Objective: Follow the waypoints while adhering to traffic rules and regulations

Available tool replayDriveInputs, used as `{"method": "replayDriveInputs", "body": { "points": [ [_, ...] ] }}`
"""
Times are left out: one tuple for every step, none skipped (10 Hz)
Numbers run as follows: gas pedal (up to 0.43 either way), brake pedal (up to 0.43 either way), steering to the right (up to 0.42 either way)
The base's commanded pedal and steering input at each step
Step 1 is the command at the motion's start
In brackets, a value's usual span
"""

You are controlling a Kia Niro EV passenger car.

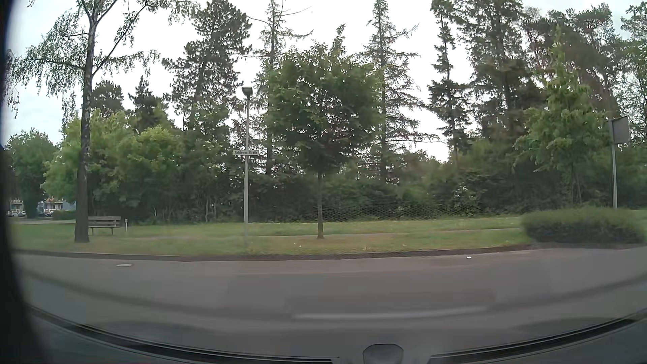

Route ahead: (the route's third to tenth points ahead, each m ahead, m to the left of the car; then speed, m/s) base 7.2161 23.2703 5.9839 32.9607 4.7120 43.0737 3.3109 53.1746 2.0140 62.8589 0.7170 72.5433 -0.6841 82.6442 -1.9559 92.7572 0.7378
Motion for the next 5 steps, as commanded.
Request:
{"method": "replayDriveInputs", "body": {
  "points": [
    [0.0, 0.006, -0.093],
    [0.0, 0.006, -0.111],
    [0.0, 0.006, -0.123],
    [0.0, 0.006, -0.135],
    [0.0, 0.006, -0.148]
  ]
}}
